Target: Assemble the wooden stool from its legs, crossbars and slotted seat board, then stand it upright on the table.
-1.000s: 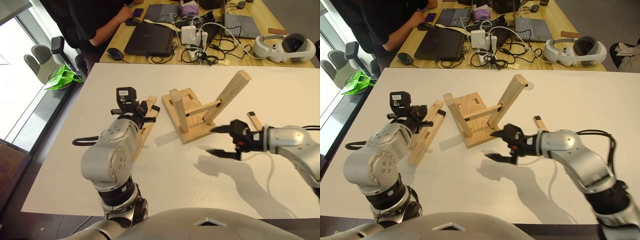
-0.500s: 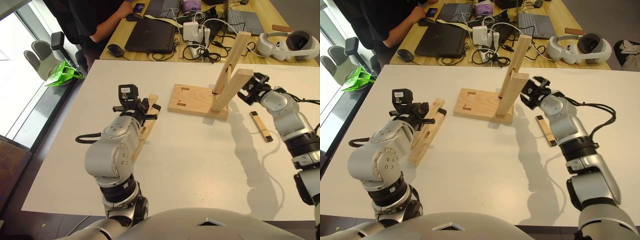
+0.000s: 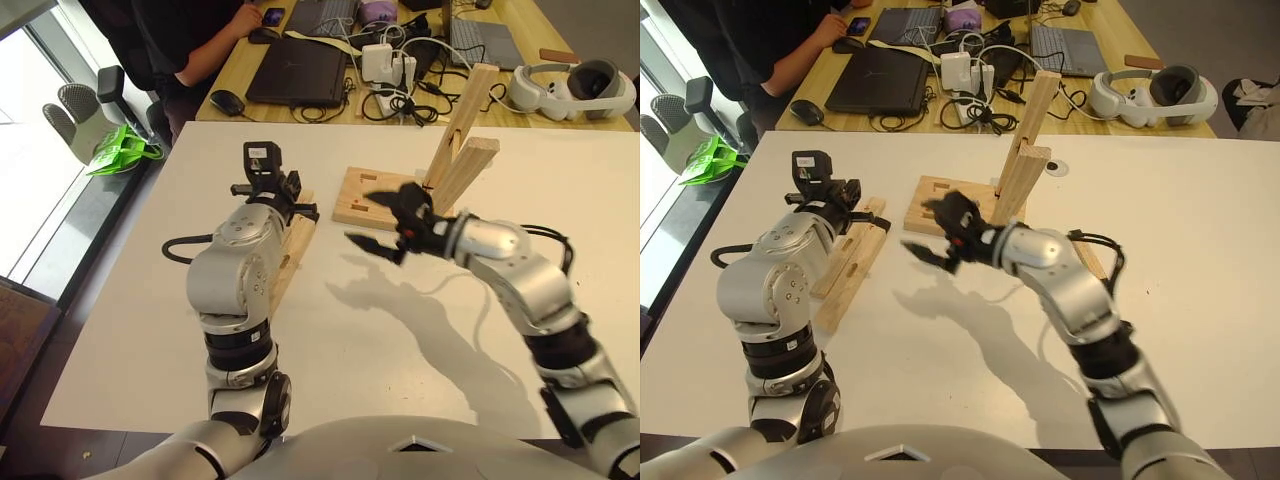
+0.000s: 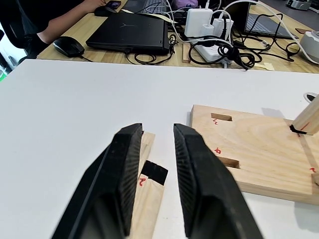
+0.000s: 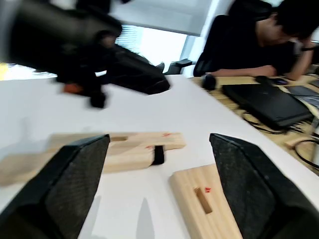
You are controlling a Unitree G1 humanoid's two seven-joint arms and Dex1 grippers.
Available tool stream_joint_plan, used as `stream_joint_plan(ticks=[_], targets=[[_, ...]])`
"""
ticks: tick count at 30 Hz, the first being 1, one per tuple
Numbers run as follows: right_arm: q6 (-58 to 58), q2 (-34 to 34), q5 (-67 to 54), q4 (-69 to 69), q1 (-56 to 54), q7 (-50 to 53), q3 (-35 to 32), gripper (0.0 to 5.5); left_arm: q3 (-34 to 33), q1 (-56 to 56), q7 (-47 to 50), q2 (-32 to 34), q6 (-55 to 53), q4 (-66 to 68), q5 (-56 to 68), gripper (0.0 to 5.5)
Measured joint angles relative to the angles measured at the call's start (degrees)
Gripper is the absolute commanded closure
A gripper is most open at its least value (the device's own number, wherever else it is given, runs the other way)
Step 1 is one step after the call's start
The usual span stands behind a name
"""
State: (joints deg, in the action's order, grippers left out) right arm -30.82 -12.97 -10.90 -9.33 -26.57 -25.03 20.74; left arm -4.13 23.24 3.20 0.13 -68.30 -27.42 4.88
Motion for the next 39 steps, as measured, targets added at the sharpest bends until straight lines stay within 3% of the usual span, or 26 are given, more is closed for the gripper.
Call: stream_joint_plan(ticks=[4,10,17,22,25,29,34,39], targets=[[7.3,9.1,6.6,19.0,-1.9,13.9,-2.1,1.78,1.5,0.0,0.3,-0.7,0.6,0.7,0.0,4.34],[9.2,9.2,6.0,25.4,-2.6,20.6,-14.3,1.78,2.0,-0.6,0.4,-0.6,1.4,0.6,-0.1,4.34],[-0.8,2.2,2.7,8.7,1.9,18.0,-22.6,1.78,1.9,-1.6,1.1,-0.6,1.4,-0.9,-0.4,4.34],[-3.6,-11.8,4.3,9.8,3.5,15.5,-30.8,1.78,1.0,-2.2,1.2,-0.1,1.0,-1.5,-0.5,4.34],[-5.3,-13.9,2.6,7.6,3.5,9.6,-29.0,1.78,1.5,-2.3,1.2,-0.3,1.0,-1.6,-0.6,4.34],[-15.3,-11.0,-1.8,-0.7,5.9,4.4,-21.9,1.78,1.8,-2.2,1.0,-0.1,0.9,-1.6,-0.6,4.34],[-25.1,-11.6,-2.1,-0.5,8.5,7.5,-25.9,1.78,1.2,-2.3,1.0,0.8,0.3,-2.1,-0.7,4.34],[-22.1,-21.0,-1.6,11.0,7.1,-0.7,-26.5,1.78,1.1,-3.3,2.1,-0.3,0.3,-3.3,-0.9,4.34]])
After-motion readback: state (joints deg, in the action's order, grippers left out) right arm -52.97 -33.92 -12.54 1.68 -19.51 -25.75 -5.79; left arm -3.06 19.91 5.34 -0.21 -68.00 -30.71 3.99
